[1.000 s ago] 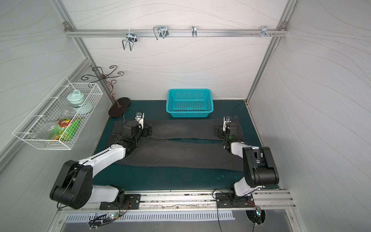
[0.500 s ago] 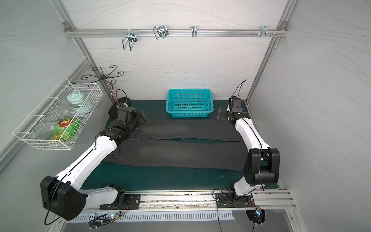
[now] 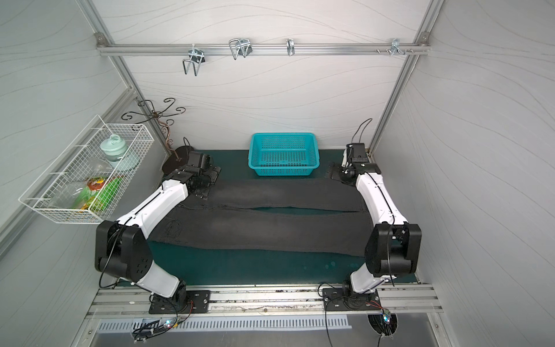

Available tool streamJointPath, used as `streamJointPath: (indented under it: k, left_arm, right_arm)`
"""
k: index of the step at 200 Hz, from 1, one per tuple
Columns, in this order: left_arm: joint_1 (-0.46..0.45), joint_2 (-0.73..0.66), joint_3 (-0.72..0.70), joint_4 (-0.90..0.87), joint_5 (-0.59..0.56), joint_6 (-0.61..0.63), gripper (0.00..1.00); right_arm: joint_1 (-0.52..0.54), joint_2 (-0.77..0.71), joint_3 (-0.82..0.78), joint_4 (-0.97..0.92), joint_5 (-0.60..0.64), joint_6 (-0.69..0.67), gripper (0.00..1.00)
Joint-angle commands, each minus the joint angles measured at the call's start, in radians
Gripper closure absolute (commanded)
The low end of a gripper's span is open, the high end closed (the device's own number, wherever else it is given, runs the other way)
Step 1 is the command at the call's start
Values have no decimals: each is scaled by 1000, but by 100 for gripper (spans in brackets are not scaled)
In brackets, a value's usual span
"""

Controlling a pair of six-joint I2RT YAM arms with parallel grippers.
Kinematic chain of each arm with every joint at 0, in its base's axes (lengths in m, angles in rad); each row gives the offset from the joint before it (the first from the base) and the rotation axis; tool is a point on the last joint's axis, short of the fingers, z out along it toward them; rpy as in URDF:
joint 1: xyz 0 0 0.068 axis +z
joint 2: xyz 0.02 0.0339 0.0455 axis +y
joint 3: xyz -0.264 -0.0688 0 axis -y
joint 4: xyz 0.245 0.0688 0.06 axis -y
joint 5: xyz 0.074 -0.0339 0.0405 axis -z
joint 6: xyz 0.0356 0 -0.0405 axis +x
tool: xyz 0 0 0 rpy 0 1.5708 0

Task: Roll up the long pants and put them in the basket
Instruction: Fold the long pant at the center of the board.

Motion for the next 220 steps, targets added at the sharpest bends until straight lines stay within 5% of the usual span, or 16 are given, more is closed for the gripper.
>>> streamJointPath:
  k: [1,58,125,220]
  left_arm:
    - [30,104,209,-187,0,-88,3]
    - [64,523,721,-625,78,-252,13]
    - [108,777,1094,-808,55,-320,22]
    - [147,880,1085,-725,48,-293,32]
  right_arm:
    - [0,-10,27,-22,-74,3,1]
    - [57,11,53,-50,33,-56,1]
    - [80,36,52,-42,44,-82,1]
    - [108,117,63,-32,48,-104,1]
